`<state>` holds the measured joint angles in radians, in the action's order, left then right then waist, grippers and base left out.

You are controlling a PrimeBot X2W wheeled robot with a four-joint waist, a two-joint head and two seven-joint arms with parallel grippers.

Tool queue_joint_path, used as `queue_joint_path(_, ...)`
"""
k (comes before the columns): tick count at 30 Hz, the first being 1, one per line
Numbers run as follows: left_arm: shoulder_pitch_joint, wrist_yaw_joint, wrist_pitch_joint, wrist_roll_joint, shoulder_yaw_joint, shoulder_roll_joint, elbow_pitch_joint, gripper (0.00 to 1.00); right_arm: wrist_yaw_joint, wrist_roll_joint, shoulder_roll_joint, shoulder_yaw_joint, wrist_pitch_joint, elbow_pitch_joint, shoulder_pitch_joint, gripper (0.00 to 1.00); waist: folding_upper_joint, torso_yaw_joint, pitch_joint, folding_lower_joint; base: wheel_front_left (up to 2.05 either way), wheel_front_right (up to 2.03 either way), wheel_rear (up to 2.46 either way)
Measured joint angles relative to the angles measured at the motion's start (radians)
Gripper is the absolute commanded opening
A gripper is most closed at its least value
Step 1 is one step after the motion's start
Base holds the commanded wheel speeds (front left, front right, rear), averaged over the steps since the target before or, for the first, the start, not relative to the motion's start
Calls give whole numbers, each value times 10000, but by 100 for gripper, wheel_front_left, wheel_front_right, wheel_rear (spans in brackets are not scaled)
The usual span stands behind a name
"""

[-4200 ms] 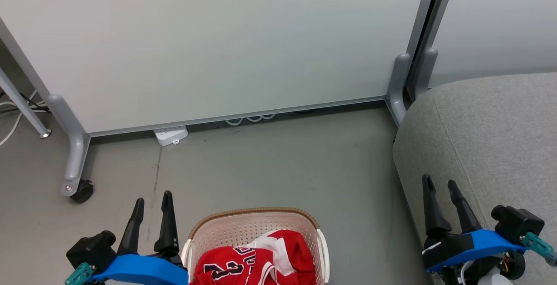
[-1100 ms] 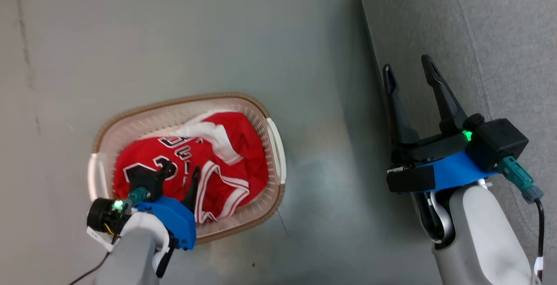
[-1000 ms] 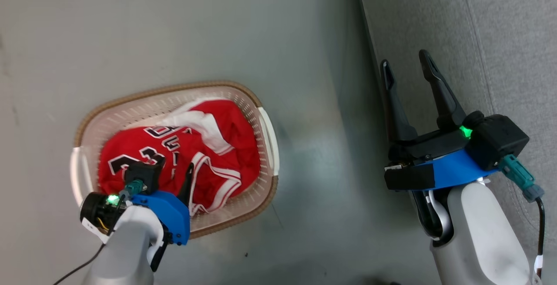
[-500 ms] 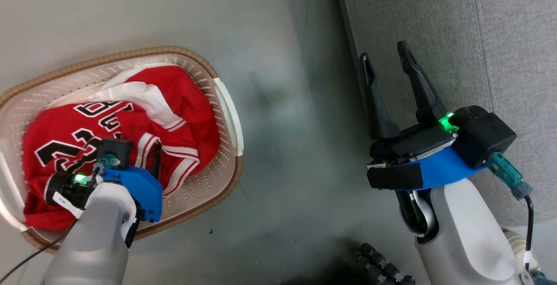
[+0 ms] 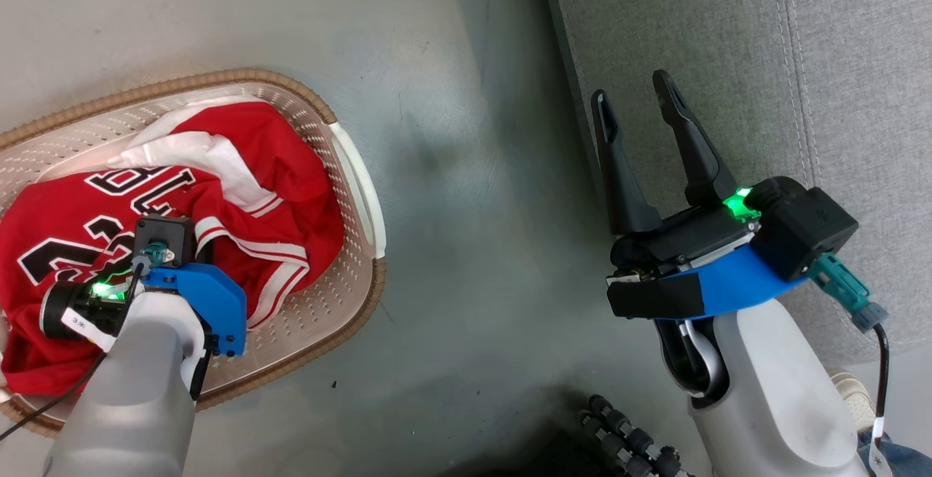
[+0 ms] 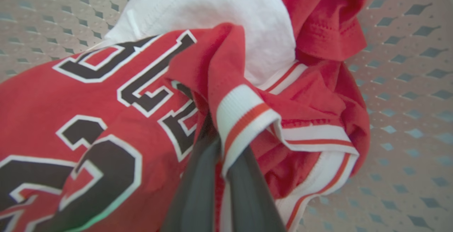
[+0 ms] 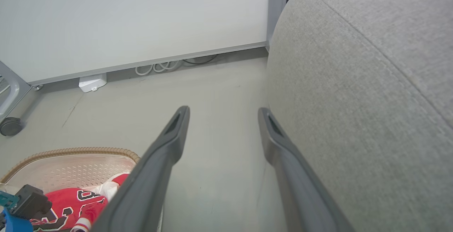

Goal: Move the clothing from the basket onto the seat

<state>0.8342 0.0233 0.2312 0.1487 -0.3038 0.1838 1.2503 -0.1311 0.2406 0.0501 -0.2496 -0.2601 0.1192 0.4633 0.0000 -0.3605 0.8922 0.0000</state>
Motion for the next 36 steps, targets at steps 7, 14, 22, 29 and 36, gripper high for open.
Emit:
queue_joint_path(7, 49, 77, 6, 94, -105, -54, 109, 0, 0, -4, 0, 86, -10, -12, 1, 100, 0, 101, -65, -1, 0, 0, 0)
queue_joint_path(14, 67, 140, 71, 219, -188, -155, 182, 0, 0, -209, -2, 140, -12, 42, 41, 100, 0, 307, -258, 0, 0, 0, 0)
queue_joint_path(22, -149, 234, 173, 322, -368, -520, 236, 0, 0, -604, -2, 238, -13, 491, 34, 100, 0, 630, -1017, 0, 0, 0, 0)
queue_joint_path(29, -731, 410, 270, 416, -529, -888, 176, 0, 0, -911, -8, 339, 6, 1108, -186, 100, 0, 960, -2344, -1, 0, 0, 0)
queue_joint_path(36, -1380, 600, 305, 527, -719, -1164, -702, 0, 0, -1074, -8, 537, 240, 1546, -796, 100, 0, 1375, -4107, -2, 0, 0, 0)
